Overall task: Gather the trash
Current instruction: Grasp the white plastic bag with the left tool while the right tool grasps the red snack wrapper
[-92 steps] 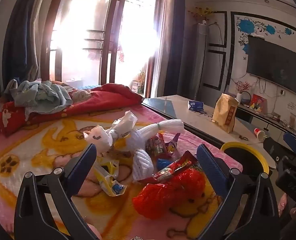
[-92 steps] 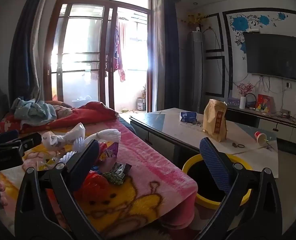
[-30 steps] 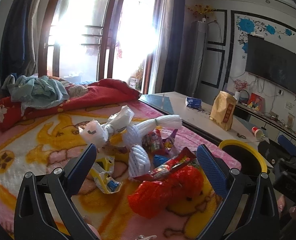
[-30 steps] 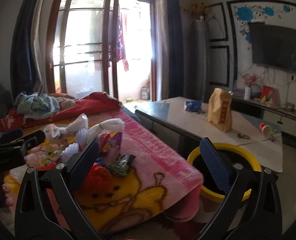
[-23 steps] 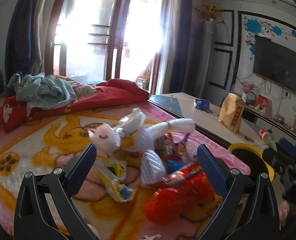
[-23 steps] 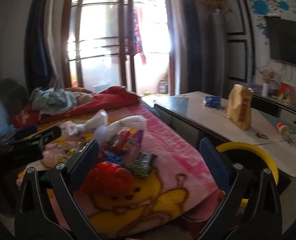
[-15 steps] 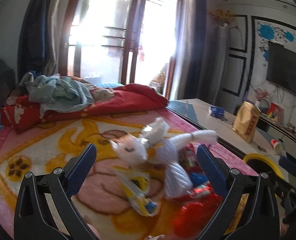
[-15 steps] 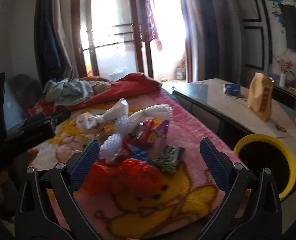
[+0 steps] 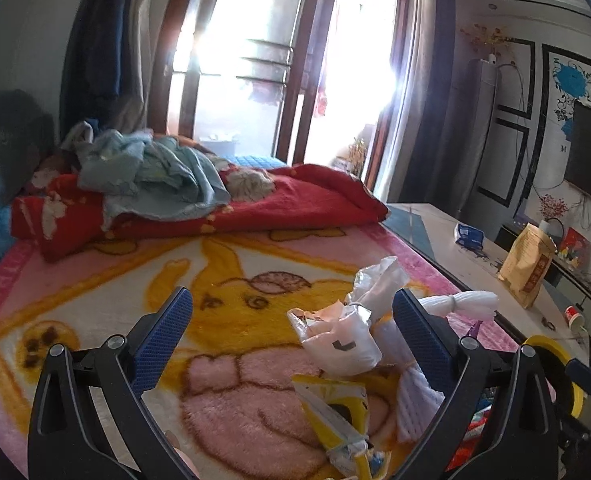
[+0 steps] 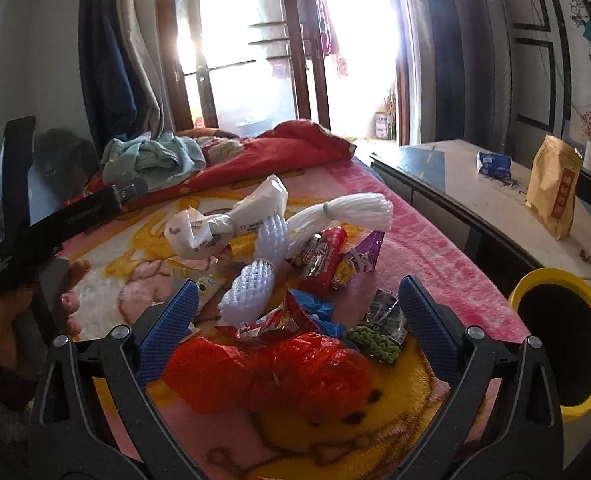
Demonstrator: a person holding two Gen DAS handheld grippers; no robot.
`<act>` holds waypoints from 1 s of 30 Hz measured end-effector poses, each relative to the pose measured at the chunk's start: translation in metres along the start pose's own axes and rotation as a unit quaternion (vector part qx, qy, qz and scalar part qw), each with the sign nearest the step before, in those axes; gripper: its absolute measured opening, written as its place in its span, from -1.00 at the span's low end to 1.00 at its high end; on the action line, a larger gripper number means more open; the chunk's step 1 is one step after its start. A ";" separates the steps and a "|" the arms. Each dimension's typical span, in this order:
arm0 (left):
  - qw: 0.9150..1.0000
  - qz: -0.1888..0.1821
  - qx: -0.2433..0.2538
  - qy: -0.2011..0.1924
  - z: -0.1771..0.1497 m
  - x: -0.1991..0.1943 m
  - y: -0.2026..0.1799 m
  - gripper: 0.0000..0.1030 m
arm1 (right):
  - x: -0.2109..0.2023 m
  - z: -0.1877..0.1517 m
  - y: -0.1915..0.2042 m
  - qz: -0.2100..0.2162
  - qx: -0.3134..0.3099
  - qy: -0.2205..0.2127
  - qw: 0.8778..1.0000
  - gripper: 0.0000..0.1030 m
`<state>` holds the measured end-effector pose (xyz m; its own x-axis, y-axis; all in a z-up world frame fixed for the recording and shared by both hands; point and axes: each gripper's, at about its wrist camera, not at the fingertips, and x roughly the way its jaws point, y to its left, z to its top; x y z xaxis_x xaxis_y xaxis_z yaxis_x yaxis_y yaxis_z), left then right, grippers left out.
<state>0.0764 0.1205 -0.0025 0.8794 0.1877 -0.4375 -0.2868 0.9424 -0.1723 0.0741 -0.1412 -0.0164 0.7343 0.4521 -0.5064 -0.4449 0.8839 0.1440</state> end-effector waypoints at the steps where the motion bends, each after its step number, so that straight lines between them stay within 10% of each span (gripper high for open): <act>1: 1.000 -0.013 -0.005 0.016 0.000 0.010 0.001 0.88 | 0.003 0.000 -0.002 0.001 0.002 0.003 1.000 0.76; 21: 0.983 -0.114 -0.047 0.132 -0.013 0.089 -0.007 0.83 | 0.027 -0.002 -0.008 0.100 0.012 0.076 0.992 -0.73; 25: 0.985 -0.095 -0.035 0.143 -0.015 0.087 -0.013 0.19 | 0.018 0.006 -0.007 0.109 0.010 0.061 0.992 -0.74; 30: 0.986 -0.096 -0.020 0.135 -0.012 0.076 -0.015 -0.11 | 0.002 0.019 -0.009 0.118 0.012 0.038 0.992 -0.79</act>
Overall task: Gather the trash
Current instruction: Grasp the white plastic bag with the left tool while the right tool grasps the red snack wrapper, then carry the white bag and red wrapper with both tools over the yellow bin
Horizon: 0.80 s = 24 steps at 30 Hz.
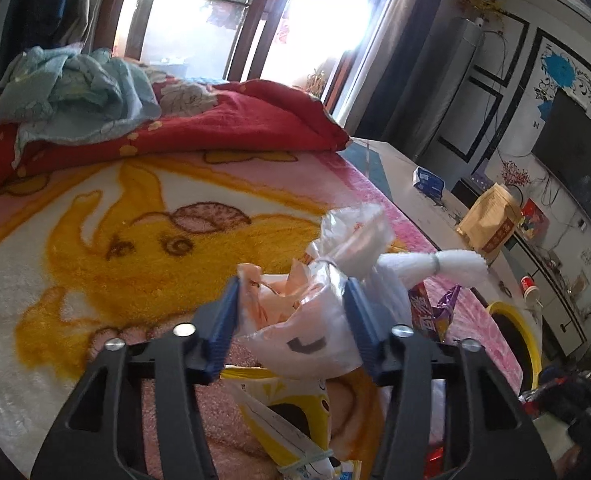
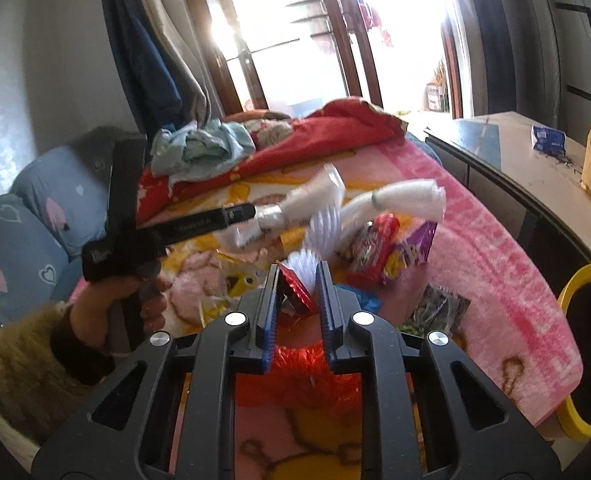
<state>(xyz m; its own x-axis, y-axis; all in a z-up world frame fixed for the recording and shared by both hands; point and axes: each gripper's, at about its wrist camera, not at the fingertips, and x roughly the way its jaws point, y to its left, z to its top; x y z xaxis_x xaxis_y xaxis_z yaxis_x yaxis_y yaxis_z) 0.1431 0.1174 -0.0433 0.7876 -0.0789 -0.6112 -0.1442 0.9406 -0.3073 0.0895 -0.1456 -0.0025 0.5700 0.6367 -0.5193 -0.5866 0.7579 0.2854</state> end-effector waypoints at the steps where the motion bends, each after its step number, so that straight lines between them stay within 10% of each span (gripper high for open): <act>1: 1.000 -0.003 0.001 -0.003 0.001 -0.004 -0.001 -0.15 | -0.002 0.002 -0.001 0.001 0.000 -0.003 1.000 -0.82; 24: 0.992 -0.062 0.075 -0.080 0.018 -0.067 -0.086 -0.37 | -0.068 0.042 -0.068 -0.059 0.069 -0.105 0.990 -0.92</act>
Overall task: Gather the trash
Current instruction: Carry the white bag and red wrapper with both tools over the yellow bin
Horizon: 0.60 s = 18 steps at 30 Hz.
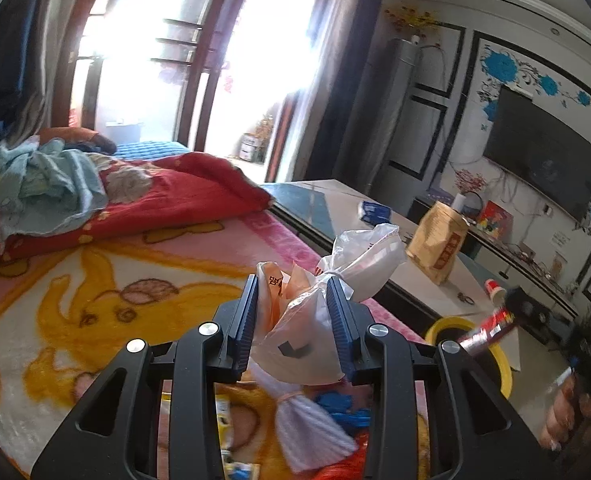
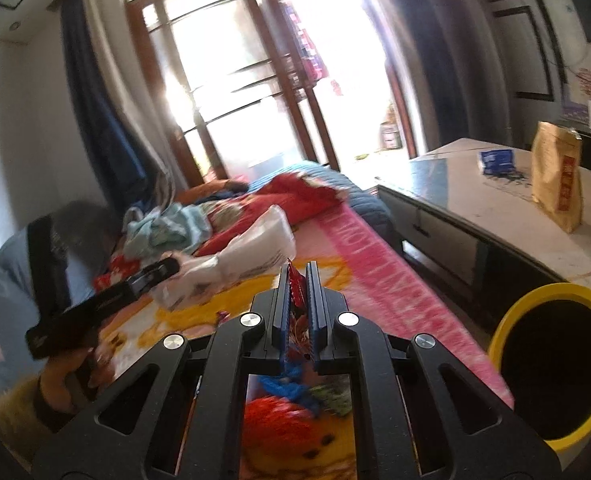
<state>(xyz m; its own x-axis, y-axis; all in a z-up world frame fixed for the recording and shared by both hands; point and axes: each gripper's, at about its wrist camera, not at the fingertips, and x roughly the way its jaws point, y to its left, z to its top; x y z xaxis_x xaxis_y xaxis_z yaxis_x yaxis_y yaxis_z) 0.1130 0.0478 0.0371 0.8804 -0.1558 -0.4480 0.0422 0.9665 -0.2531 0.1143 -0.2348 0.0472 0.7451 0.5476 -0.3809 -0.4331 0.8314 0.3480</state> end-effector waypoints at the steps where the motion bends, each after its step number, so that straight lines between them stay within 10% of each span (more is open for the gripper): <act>1: 1.000 -0.005 0.005 0.002 -0.001 0.001 -0.006 -0.37 | -0.002 0.002 -0.004 -0.007 0.003 -0.004 1.000 -0.92; 18: 0.995 -0.062 0.063 0.050 -0.023 0.043 -0.093 -0.37 | -0.033 0.017 -0.112 -0.155 0.085 -0.042 0.983 -0.92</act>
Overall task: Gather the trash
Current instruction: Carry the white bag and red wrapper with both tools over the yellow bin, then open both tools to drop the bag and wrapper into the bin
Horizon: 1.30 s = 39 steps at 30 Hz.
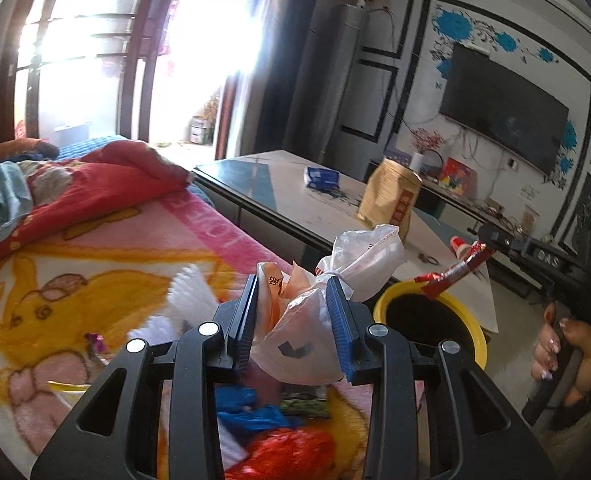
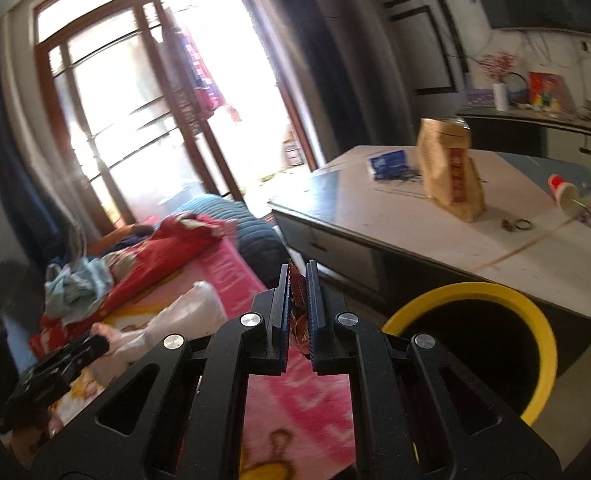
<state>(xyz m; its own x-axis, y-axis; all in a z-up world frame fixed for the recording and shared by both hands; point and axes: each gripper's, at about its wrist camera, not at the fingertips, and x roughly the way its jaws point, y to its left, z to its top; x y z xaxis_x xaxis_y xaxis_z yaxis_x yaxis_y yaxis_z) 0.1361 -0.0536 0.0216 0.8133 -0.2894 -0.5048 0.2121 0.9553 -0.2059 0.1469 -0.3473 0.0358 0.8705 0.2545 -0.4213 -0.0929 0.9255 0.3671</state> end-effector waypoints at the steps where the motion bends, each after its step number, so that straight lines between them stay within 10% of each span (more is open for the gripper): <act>1: 1.000 -0.003 0.004 0.003 -0.001 0.004 -0.005 -0.37 | 0.000 -0.001 -0.006 -0.007 0.004 -0.001 1.000 -0.92; 32: 0.984 -0.055 0.113 0.127 -0.051 0.125 -0.137 -0.37 | 0.024 -0.021 -0.162 -0.165 0.119 0.039 0.978 -0.92; 39: 0.981 -0.065 0.120 0.138 -0.062 0.146 -0.158 -0.23 | 0.029 -0.025 -0.175 -0.177 0.133 0.047 0.974 -0.53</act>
<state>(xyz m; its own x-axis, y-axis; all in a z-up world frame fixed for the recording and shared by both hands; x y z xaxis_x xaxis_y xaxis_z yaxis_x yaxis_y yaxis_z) 0.1883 -0.2509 -0.0714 0.6006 -0.3831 -0.7018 0.4521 0.8867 -0.0972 0.1760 -0.4950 -0.0618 0.7759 -0.0317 -0.6300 0.3447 0.8578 0.3813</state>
